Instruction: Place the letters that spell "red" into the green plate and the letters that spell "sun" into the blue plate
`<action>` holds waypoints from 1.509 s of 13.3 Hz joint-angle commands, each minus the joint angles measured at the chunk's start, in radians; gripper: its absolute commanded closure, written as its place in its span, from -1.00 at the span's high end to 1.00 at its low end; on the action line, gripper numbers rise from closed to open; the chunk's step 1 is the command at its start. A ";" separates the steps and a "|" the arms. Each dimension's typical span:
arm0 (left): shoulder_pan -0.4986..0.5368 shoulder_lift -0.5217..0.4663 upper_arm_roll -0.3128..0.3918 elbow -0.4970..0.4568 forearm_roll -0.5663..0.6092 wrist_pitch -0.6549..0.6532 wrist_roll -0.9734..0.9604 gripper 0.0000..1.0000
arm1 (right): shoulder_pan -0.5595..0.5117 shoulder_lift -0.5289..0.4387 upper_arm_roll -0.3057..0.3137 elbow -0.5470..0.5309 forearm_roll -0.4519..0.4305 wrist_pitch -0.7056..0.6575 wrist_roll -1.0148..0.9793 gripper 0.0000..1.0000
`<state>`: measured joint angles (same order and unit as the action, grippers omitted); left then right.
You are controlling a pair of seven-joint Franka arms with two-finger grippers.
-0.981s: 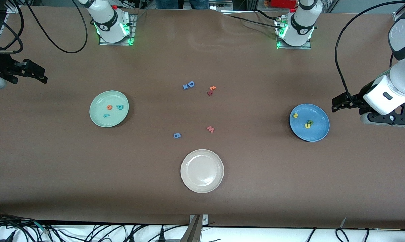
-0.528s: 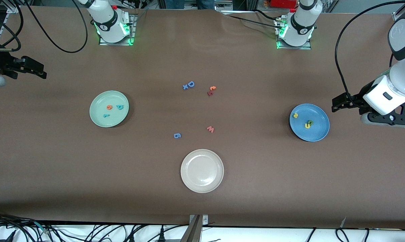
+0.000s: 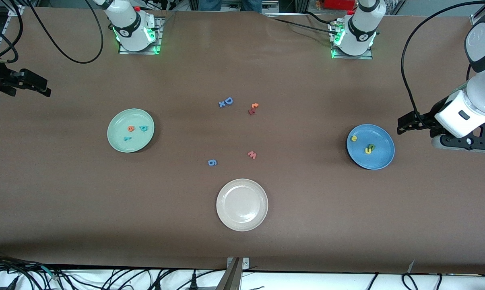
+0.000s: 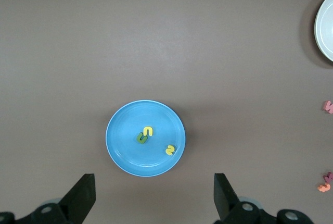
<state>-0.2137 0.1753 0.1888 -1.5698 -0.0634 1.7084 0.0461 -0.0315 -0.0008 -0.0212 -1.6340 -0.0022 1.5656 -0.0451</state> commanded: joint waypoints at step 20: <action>0.180 0.015 -0.170 0.025 0.010 -0.020 0.000 1.00 | 0.002 0.013 -0.019 0.097 0.076 -0.065 -0.002 1.00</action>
<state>-0.0495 0.1825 0.0384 -1.5663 -0.0634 1.7078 0.0464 -0.0303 0.0145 -0.0343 -1.5528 0.0534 1.5193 -0.0439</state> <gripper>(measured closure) 0.000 0.000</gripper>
